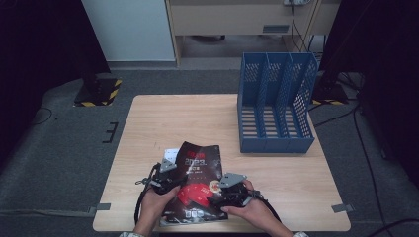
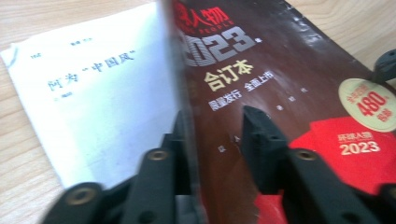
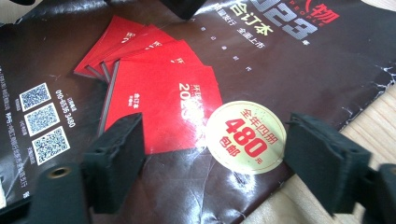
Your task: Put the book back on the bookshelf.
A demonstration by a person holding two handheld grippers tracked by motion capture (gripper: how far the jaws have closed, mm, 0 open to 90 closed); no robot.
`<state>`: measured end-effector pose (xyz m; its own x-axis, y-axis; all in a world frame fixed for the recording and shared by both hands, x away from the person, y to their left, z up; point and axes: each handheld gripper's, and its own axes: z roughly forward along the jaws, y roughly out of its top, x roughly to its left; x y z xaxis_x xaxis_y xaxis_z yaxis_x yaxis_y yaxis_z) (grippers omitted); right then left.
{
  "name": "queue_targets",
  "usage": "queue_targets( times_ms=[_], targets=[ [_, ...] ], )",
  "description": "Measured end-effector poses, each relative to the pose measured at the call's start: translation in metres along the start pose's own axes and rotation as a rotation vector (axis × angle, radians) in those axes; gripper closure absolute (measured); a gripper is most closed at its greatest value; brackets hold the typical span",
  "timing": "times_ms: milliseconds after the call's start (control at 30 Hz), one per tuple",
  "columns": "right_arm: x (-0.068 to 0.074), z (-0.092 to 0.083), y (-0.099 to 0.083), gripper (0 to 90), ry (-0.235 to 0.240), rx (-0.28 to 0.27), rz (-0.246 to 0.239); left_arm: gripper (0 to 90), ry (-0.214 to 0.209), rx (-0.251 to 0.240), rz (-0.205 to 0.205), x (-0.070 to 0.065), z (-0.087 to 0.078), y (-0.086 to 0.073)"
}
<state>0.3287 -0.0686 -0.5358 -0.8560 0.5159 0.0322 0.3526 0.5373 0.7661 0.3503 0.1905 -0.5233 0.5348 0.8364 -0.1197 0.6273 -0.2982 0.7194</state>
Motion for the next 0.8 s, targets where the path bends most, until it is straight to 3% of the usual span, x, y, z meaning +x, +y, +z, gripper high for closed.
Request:
queue_targets(
  times_ms=[133,267,500,533,600,800],
  targets=[
    [-0.006,-0.002,0.0,15.8,-0.009,-0.003,0.024,78.5,-0.002,-0.017,-0.02,0.002,0.0,-0.002],
    [-0.013,-0.001,-0.002,11.5,-0.008,0.034,0.069,88.1,-0.002,-0.034,-0.039,0.002,-0.004,-0.002],
    [-0.015,-0.001,-0.002,9.3,0.002,0.034,0.078,89.4,-0.018,-0.105,-0.028,0.0,-0.014,0.001],
    [-0.016,-0.001,-0.002,8.6,0.012,0.033,0.082,89.4,-0.032,-0.144,-0.03,-0.001,-0.02,0.002],
    [-0.017,-0.002,-0.002,8.4,0.02,0.031,0.09,89.4,-0.043,-0.168,-0.032,-0.002,-0.024,0.003],
    [-0.022,-0.001,-0.002,8.3,0.031,0.023,0.112,89.4,-0.05,-0.209,-0.012,-0.005,-0.033,0.005]
  ],
)
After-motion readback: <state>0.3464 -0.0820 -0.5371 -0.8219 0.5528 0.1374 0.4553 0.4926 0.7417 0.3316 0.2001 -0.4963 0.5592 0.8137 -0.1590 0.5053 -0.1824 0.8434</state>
